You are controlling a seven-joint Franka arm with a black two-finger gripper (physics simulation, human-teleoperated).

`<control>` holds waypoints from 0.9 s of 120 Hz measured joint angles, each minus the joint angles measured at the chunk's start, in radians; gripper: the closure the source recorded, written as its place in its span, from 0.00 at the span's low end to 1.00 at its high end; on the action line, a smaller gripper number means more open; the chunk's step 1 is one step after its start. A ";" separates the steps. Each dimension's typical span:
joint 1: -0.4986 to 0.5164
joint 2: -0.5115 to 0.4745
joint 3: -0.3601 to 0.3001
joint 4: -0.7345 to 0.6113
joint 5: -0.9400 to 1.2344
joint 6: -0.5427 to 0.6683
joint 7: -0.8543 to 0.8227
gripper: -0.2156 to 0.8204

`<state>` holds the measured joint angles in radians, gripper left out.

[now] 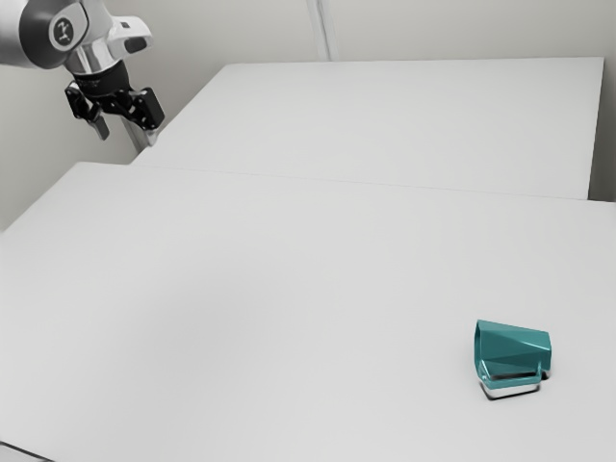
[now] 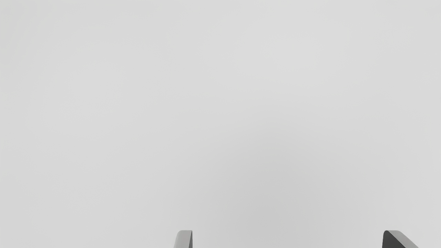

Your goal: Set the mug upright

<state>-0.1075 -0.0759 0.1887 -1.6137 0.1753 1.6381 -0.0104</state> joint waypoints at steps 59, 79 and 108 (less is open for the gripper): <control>-0.042 0.065 -0.006 -0.186 -0.204 0.123 0.011 0.21; -0.057 0.137 -0.035 -0.252 -0.433 0.202 0.006 0.21; -0.217 0.135 -0.170 -0.386 -0.569 0.347 -0.067 0.21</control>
<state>-0.3240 0.0595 0.0192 -1.9995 -0.3934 1.9848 -0.0773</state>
